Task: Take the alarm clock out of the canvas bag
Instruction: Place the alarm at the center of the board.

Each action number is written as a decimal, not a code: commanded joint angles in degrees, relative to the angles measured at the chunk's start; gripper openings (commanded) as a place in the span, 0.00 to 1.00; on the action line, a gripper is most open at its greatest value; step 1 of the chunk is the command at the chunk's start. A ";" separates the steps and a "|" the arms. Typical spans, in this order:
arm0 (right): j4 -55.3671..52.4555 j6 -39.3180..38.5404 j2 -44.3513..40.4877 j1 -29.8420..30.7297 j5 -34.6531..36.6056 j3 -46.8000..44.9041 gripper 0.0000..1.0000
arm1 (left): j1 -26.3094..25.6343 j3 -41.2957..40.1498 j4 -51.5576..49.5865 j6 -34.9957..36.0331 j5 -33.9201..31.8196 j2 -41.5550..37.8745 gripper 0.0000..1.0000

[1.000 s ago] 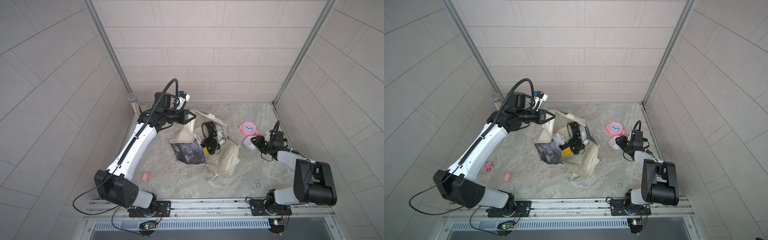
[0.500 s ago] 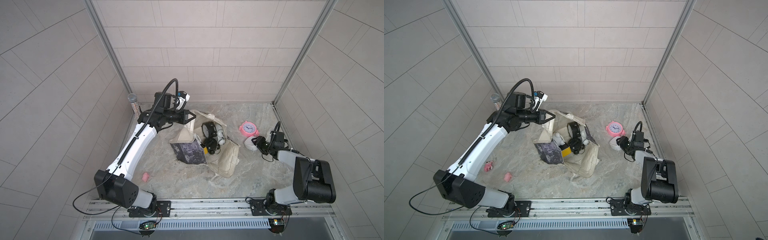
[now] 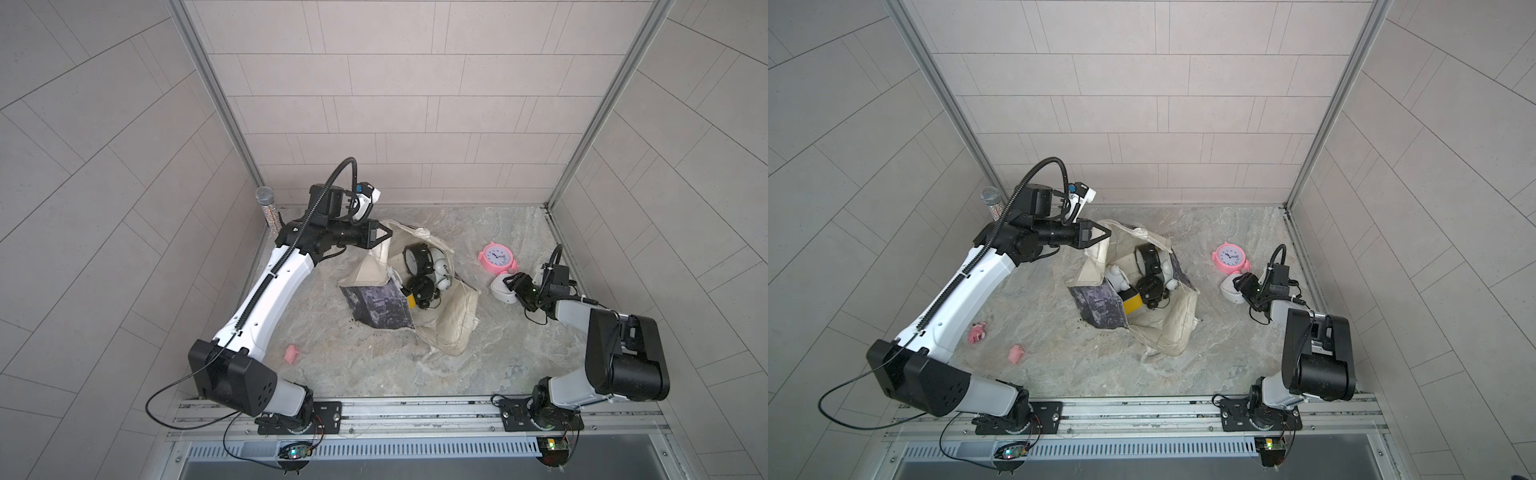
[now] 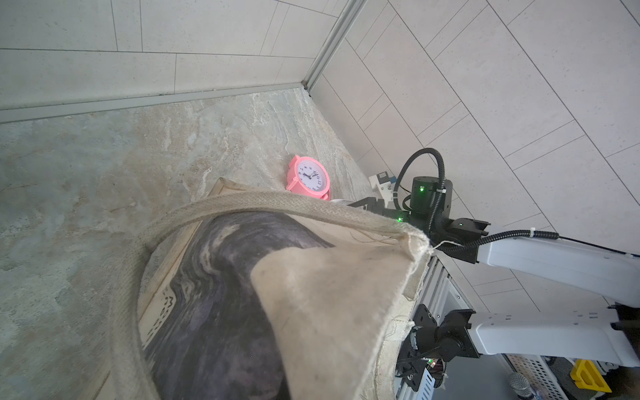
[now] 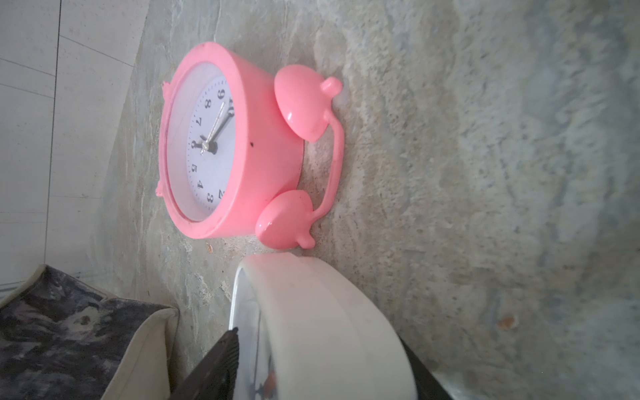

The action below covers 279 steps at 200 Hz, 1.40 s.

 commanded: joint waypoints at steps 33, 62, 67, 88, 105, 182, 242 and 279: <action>-4.50 -1.07 0.08 -1.19 2.43 -0.79 0.78 | -0.30 3.06 2.20 1.25 2.47 -1.33 0.00; -5.20 -0.28 -2.73 -1.69 5.15 -1.23 0.83 | -0.32 2.83 1.88 1.75 1.93 -1.87 0.00; -4.39 0.31 -3.60 -1.72 5.54 -1.61 0.86 | -0.31 2.75 1.67 2.15 1.67 -2.00 0.00; -8.92 0.33 -6.81 -1.58 6.93 1.36 1.00 | -0.30 2.65 0.82 2.74 0.53 -2.22 0.00; -13.73 -0.22 -10.25 -1.02 6.48 5.67 1.00 | -0.30 2.64 0.62 2.81 0.30 -2.35 0.00; -19.85 -0.92 -24.09 13.92 -3.73 22.06 0.89 | -0.30 2.29 2.49 -0.53 -7.90 -3.85 0.00; -14.94 -7.57 -30.89 31.58 -0.06 25.32 0.86 | -0.30 4.49 0.89 -4.18 -13.85 -3.02 0.00; -13.40 -14.92 -32.49 46.34 3.59 23.88 0.84 | -0.30 3.62 1.04 -2.44 -16.69 -3.62 0.00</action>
